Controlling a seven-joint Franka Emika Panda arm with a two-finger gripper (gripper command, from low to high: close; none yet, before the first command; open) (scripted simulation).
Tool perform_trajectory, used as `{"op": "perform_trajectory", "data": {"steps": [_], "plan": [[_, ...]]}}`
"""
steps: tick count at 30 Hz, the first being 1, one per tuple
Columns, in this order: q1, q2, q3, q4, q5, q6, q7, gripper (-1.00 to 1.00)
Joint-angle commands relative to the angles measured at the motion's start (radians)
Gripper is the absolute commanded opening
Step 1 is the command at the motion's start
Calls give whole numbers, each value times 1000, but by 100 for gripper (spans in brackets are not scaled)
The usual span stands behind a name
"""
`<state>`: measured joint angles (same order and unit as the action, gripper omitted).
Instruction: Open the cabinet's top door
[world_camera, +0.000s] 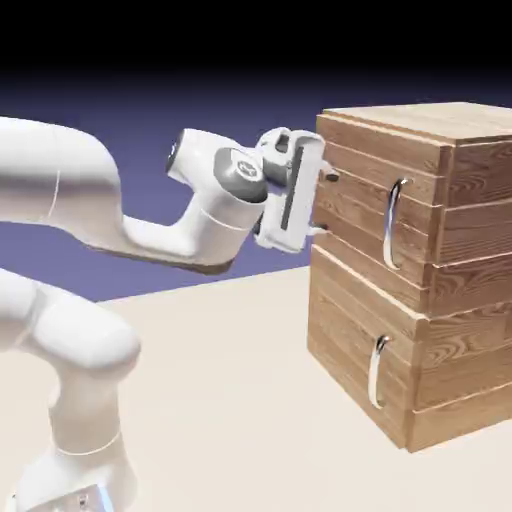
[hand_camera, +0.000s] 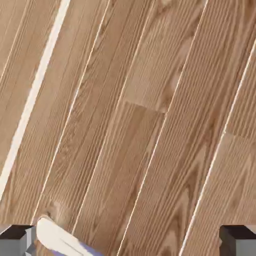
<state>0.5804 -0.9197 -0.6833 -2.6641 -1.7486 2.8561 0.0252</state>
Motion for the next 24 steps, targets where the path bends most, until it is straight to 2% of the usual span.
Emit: {"op": "perform_trajectory", "data": {"steps": [1, 24], "plan": [[14, -9, -17, 4, -44, -5, -18, 0], [339, -209, -408, 87, -1044, -108, -427, 0]]}}
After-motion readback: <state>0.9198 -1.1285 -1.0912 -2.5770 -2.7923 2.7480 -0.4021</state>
